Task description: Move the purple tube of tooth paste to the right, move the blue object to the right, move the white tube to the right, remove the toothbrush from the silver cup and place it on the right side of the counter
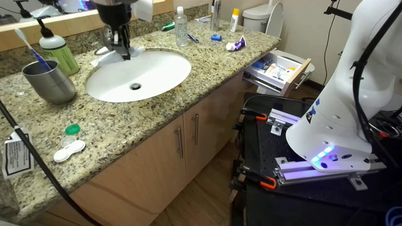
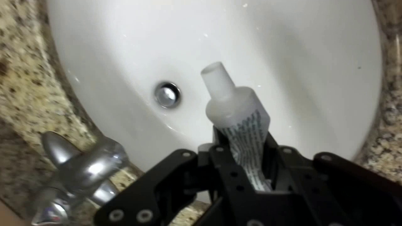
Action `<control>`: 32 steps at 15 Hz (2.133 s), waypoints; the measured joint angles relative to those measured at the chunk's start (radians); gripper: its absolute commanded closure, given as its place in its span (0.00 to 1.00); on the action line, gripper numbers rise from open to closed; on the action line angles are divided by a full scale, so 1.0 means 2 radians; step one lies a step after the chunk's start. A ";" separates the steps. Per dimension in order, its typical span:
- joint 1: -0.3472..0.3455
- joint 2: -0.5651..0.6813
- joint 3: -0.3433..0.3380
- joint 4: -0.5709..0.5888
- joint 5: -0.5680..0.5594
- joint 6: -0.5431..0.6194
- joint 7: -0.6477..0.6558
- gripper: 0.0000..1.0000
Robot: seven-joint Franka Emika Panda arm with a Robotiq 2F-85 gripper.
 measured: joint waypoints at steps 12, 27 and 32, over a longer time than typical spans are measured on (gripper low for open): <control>-0.090 -0.208 -0.158 -0.224 0.013 0.091 -0.222 0.94; -0.121 -0.136 -0.250 -0.217 -0.108 0.137 -0.309 0.94; -0.135 -0.051 -0.273 -0.147 -0.329 0.145 -0.134 0.94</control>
